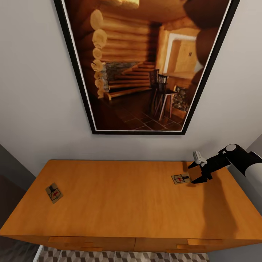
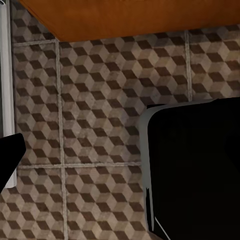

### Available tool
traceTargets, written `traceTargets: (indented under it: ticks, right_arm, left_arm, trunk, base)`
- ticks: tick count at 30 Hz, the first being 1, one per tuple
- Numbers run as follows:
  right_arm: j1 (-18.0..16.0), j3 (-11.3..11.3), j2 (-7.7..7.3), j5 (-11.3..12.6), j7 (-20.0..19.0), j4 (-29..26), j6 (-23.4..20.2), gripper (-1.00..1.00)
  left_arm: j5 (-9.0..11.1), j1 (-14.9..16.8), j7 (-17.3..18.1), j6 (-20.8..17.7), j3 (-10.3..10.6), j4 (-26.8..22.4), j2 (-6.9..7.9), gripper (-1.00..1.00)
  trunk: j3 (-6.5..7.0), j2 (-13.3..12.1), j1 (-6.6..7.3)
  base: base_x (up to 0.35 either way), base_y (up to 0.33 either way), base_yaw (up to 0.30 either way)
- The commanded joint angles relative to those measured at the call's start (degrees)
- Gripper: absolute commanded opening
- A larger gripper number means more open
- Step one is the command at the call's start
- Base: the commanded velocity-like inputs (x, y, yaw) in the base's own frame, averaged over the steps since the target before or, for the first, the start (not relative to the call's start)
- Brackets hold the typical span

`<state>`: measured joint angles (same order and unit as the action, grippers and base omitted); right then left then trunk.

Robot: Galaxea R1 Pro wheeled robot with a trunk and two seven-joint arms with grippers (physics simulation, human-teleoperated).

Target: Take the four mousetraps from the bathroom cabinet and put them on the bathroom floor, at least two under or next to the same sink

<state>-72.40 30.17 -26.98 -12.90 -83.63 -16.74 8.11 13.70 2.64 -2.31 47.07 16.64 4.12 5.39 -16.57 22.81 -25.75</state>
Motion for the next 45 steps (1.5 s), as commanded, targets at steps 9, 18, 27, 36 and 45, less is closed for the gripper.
traceTargets:
  ticks: [9,18,27,36,45]
  right_arm:
    - [0.0,-0.2,-0.01,-0.4,-0.1,-0.1,0.6,1.00]
    - [0.0,-0.2,-0.01,-0.5,0.0,0.0,0.6,1.00]
    - [0.0,-0.2,-0.07,-0.5,0.0,0.0,0.6,1.00]
    - [0.0,-0.2,-0.08,-0.5,0.0,0.0,0.6,1.00]
    - [0.0,-0.2,-0.09,-0.5,0.0,0.1,0.6,1.00]
  left_arm:
    - [0.2,0.1,-0.2,0.3,0.5,0.2,-0.03,1.00]
    - [0.2,0.1,-0.2,0.3,0.5,0.2,-0.03,1.00]
    - [0.2,0.1,-0.2,0.3,0.5,0.2,-0.03,1.00]
    - [0.2,0.1,-0.2,0.3,0.5,0.2,-0.03,1.00]
    - [0.2,0.1,-0.2,0.3,0.5,0.2,-0.03,1.00]
  trunk:
    - [-0.10,0.1,-0.03]
    - [-0.10,0.1,-0.03]
    - [-0.10,0.1,-0.03]
    - [-0.10,0.1,-0.03]
    - [-0.10,0.1,-0.03]
  base:
    - [0.004,0.002,0.000]
    - [0.059,0.039,0.000]
    - [0.006,0.004,0.000]
    - [-0.001,0.000,0.000]
    - [-0.071,0.040,0.000]
